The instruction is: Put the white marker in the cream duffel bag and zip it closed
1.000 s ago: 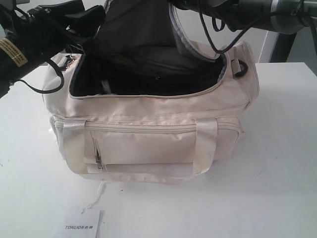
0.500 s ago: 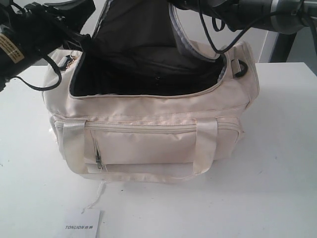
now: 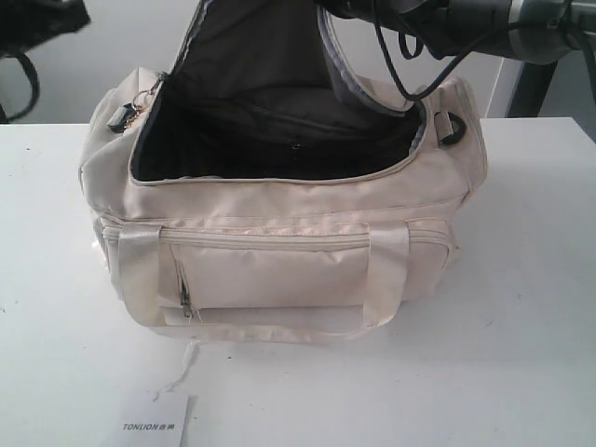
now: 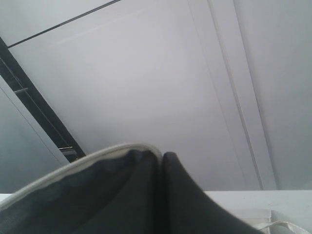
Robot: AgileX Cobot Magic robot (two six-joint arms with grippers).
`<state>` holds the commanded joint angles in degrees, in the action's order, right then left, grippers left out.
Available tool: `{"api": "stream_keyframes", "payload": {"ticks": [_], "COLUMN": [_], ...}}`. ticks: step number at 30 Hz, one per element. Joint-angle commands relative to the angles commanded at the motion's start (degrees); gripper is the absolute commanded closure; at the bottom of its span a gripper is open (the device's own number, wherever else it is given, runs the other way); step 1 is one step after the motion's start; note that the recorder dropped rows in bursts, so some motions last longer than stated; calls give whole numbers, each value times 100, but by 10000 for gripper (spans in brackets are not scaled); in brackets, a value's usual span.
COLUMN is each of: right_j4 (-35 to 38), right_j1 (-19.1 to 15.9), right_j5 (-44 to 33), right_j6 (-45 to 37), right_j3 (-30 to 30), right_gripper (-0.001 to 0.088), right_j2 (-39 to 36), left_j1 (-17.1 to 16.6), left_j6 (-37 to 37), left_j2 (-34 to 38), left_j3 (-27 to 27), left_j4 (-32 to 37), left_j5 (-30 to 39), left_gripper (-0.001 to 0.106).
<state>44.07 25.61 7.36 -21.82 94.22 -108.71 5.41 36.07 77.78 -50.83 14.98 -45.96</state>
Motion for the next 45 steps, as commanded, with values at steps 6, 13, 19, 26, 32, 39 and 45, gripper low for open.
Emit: {"api": "stream_keyframes", "payload": {"ticks": [6, 13, 19, 26, 32, 39, 45], "right_j4": [0, 0, 0, 0, 0, 0, 0], "right_j1": [0, 0, 0, 0, 0, 0, 0], "right_j5": [0, 0, 0, 0, 0, 0, 0], "right_j6": [0, 0, 0, 0, 0, 0, 0], "right_j3": [0, 0, 0, 0, 0, 0, 0], "right_gripper": [868, 868, 868, 868, 868, 868, 868], "right_j2": [0, 0, 0, 0, 0, 0, 0], "left_j1": [-178, -178, -178, -178, -193, -390, -1170], "left_j6": [-507, -1756, -1792, -2281, -3504, -3504, -4849], "left_j2": [0, -42, -42, -42, -42, 158, 959], "left_j3": [0, 0, -158, -818, -1339, -2579, -3448], "left_j4": [87, 87, 6, -414, -1572, -2124, -4006], "left_j5": [1848, 4039, 5628, 7815, 9139, 9819, 10171], "left_gripper": [1053, 1053, 1053, 1053, 1053, 1053, 811]}}
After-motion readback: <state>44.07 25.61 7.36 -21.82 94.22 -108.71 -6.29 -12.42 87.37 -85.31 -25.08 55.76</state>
